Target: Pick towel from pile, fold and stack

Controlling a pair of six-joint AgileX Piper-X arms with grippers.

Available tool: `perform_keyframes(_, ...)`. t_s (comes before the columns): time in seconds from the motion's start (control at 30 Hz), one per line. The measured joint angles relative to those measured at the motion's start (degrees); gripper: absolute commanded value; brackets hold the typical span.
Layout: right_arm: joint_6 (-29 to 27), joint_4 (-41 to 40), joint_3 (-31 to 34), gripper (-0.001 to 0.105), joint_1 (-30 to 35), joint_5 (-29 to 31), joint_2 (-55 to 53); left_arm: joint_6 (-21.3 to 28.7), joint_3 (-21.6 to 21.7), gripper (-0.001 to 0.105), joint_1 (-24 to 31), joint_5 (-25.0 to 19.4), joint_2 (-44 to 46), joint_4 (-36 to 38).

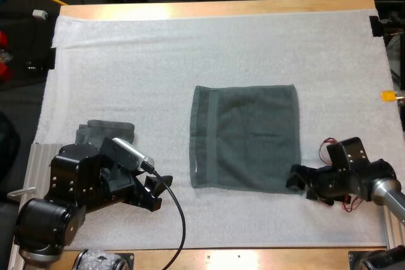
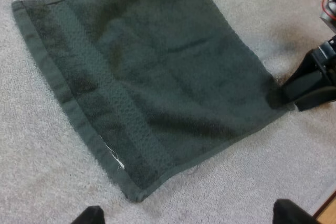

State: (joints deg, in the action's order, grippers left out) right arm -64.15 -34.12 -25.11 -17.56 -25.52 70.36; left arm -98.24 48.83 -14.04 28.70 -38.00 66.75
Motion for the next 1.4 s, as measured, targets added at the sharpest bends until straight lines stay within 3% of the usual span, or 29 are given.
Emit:
perform_keyframes(0.1,0.13,0.63,0.0,0.037,0.0,-0.05,0.71,0.0,0.0,0.062,0.0,0.0,0.0,0.0)
perform_keyframes(0.17,0.3,0.84,0.0,0.031,0.0,-0.05,1.52,0.0,0.0,0.062,0.0,0.0,0.0,0.0)
perform_keyframes(0.43,0.3,1.14,-0.3,0.025,0.0,-0.55,3.61,0.0,0.0,0.062,0.0,0.0,0.0,0.0)
perform_keyframes(0.5,0.3,1.14,-0.3,0.008,0.0,-0.55,3.61,-0.1,0.0,0.062,0.0,0.0,0.0,0.0)
perform_keyframes(0.57,0.18,0.85,-0.3,0.0,0.0,-0.53,3.78,-0.07,0.0,0.062,0.0,0.0,0.0,0.0)
perform_keyframes(0.77,-1.0,-0.65,-0.19,0.0,0.0,-0.14,2.5,-0.07,-0.62,0.06,0.0,0.15,-0.88,-0.1)
perform_keyframes(1.0,-1.38,-3.64,-0.18,0.0,0.0,1.62,-4.79,-0.07,-1.95,0.043,0.0,1.11,-5.06,-1.72)
perform_keyframes(1.13,-2.84,-6.6,-0.18,0.0,0.0,2.26,-8.96,-0.07,-2.78,0.049,0.0,4.11,-8.47,-3.34)
perform_keyframes(1.3,-3.53,-9.54,-0.18,0.0,0.0,3.06,-12.26,-0.07,-2.77,0.068,0.0,5.73,-13.5,-5.65)
perform_keyframes(1.4,-3.52,-10.77,-0.18,0.0,0.0,4.98,-12.99,-0.14,-2.77,0.068,0.0,7.15,-16.08,-6.0)
